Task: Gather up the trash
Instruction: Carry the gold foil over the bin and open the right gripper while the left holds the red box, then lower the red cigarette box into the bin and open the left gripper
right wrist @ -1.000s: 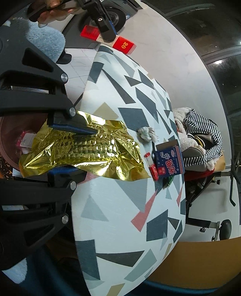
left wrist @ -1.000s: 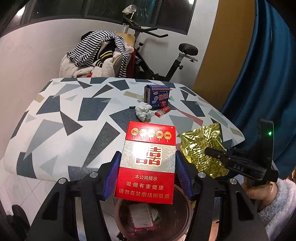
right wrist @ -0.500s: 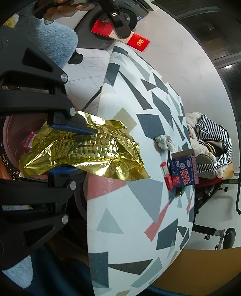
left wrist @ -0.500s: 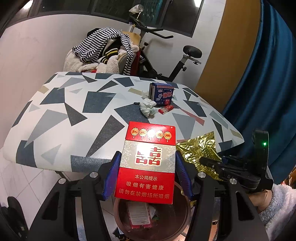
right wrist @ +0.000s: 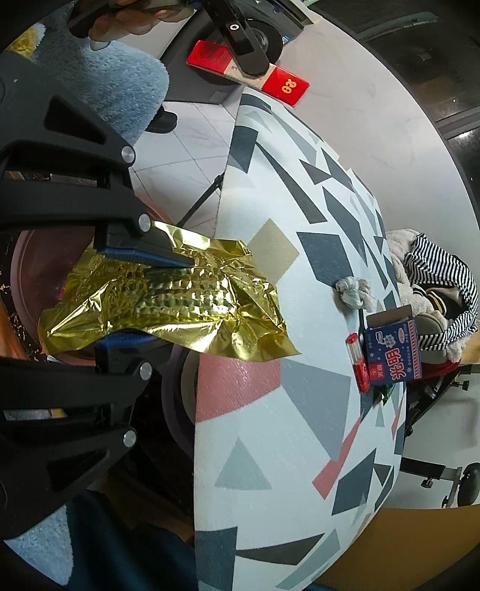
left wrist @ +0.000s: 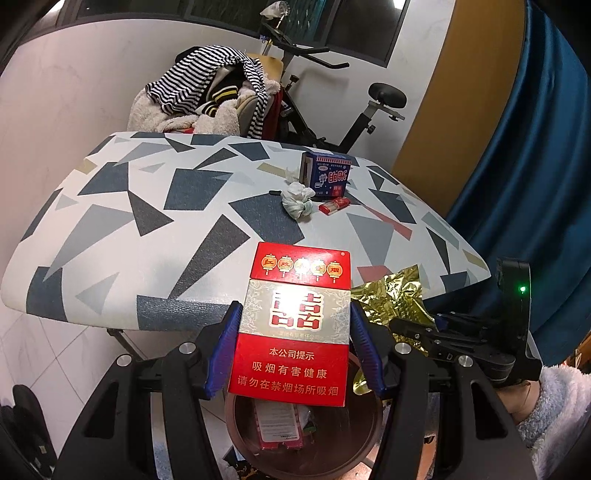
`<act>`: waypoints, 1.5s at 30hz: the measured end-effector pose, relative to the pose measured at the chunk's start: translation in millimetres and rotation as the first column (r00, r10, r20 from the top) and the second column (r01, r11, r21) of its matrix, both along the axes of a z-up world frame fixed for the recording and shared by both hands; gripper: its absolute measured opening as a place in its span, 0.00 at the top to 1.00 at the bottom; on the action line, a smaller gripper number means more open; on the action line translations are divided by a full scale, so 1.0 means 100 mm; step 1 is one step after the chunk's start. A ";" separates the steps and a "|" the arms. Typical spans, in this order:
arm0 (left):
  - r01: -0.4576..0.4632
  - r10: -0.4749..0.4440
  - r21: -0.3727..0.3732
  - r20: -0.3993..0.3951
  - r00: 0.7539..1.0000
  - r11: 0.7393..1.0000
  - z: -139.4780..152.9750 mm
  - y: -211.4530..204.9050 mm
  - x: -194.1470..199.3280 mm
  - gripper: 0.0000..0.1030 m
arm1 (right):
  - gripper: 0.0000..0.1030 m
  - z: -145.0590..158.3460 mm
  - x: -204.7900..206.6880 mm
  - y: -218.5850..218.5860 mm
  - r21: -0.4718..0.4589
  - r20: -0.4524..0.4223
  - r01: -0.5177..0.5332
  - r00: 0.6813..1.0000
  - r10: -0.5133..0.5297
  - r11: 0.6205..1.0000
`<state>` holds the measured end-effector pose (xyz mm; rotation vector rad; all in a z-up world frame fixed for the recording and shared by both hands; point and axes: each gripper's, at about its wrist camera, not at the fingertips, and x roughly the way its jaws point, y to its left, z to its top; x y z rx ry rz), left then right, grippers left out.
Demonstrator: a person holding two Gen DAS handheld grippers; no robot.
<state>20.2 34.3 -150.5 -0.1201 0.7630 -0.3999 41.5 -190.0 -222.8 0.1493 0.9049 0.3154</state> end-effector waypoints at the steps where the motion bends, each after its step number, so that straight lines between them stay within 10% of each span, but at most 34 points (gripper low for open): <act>1: 0.002 -0.002 -0.001 -0.002 1.000 1.000 -0.01 0.00 0.01 0.45 | 0.68 0.00 0.00 0.00 0.000 -0.002 0.000 1.000 0.000 1.000; 12: 0.017 -0.017 0.008 -0.006 1.000 1.000 -0.04 -0.06 0.01 0.45 | 0.64 -0.03 0.03 0.04 0.015 -0.023 -0.030 0.999 0.030 0.999; 16: 0.018 -0.018 0.008 -0.006 1.000 1.000 -0.04 -0.06 -0.01 0.45 | 0.31 0.02 0.00 0.06 0.022 0.005 -0.043 0.999 0.042 0.999; 23: 0.019 -0.019 0.016 -0.005 1.000 1.000 -0.04 -0.06 -0.02 0.45 | 0.08 0.24 -0.07 0.02 -0.007 0.105 0.011 0.994 -0.010 1.000; 42: 0.078 -0.077 0.023 -0.049 0.996 0.997 -0.15 -0.25 -0.03 0.45 | 0.06 0.42 0.03 -0.32 -0.014 0.126 0.132 0.984 -0.129 0.991; 45: 0.095 -0.093 0.024 -0.058 0.994 0.995 -0.17 -0.29 -0.02 0.33 | 0.06 0.41 0.03 -0.36 -0.013 0.123 0.143 0.983 -0.140 0.990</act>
